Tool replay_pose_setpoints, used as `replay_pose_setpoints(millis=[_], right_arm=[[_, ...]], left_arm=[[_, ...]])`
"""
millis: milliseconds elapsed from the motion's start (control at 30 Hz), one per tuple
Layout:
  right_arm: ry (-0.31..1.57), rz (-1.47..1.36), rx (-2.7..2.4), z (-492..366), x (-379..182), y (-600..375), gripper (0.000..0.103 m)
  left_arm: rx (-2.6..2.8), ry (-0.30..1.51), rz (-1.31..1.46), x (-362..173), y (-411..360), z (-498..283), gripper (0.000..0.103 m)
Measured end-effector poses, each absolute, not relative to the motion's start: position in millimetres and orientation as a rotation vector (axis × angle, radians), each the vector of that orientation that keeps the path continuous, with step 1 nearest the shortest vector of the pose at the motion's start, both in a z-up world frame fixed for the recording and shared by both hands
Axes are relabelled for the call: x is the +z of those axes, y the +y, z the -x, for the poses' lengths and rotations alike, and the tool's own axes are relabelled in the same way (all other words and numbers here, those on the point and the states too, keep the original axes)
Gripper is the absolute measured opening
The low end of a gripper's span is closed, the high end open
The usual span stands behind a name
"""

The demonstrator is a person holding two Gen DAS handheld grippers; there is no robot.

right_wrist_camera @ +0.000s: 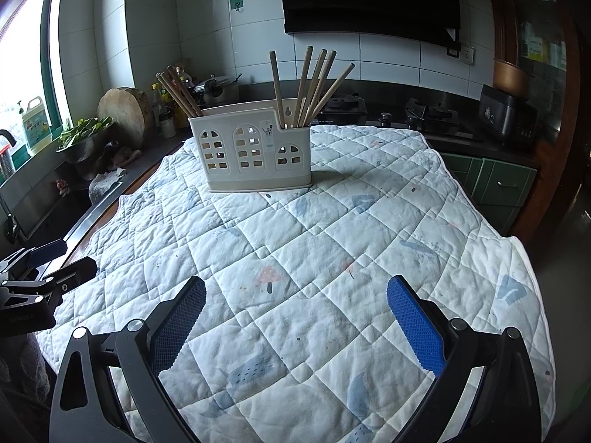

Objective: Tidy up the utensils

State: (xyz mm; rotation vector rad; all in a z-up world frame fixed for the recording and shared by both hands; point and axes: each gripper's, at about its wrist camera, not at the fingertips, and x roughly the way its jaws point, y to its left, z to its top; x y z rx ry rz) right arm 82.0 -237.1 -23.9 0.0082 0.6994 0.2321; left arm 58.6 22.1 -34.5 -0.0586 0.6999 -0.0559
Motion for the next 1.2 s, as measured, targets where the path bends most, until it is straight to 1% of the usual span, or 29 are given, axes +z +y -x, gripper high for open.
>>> replay_pose_setpoints(millis=[800, 1200], right_arm=[[0.702, -0.004, 0.237, -81.2, -23.9, -234.9, 0.095], [0.705, -0.004, 0.240, -82.0, -24.8, -236.3, 0.095]], left_arm=[[-0.059, 0.677, 0.041, -29.8, 18.1, -56.1, 0.098], [-0.061, 0.693, 0.036, -32.3, 19.4, -58.7, 0.098]])
